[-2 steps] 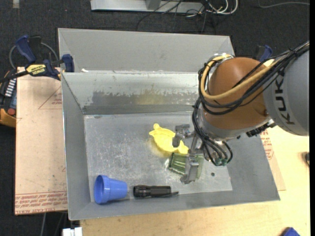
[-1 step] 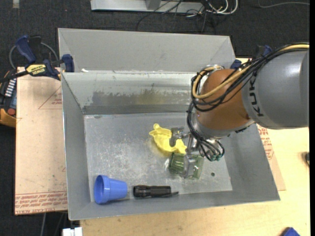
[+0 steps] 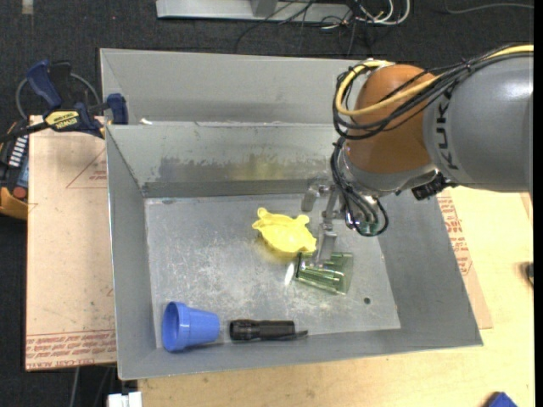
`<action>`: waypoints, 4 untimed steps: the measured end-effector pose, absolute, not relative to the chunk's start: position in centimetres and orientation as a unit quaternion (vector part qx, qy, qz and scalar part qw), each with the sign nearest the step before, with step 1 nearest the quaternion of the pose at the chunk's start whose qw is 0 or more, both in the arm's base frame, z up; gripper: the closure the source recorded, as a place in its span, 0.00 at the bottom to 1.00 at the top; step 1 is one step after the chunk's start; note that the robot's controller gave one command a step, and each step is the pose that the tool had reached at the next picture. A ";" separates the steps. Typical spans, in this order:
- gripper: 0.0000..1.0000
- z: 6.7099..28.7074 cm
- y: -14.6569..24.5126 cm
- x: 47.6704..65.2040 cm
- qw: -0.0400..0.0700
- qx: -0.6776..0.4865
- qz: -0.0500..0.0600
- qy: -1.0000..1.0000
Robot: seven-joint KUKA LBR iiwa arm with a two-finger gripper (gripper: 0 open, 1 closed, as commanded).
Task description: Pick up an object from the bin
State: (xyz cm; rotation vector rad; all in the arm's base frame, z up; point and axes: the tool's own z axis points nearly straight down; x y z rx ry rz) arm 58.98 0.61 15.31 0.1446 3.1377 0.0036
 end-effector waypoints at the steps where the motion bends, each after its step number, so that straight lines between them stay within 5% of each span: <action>1: 0.00 9.7 1.7 58.1 -0.001 -0.025 0.001 1.000; 2: 0.00 7.1 1.3 60.5 0.003 0.077 0.002 0.997; 3: 1.00 7.8 1.5 60.7 0.012 0.031 0.003 0.999; 4: 1.00 7.8 1.5 60.7 0.012 0.031 0.003 0.999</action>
Offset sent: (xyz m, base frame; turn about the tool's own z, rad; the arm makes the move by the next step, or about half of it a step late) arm 0.0133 0.0056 -0.0831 0.0626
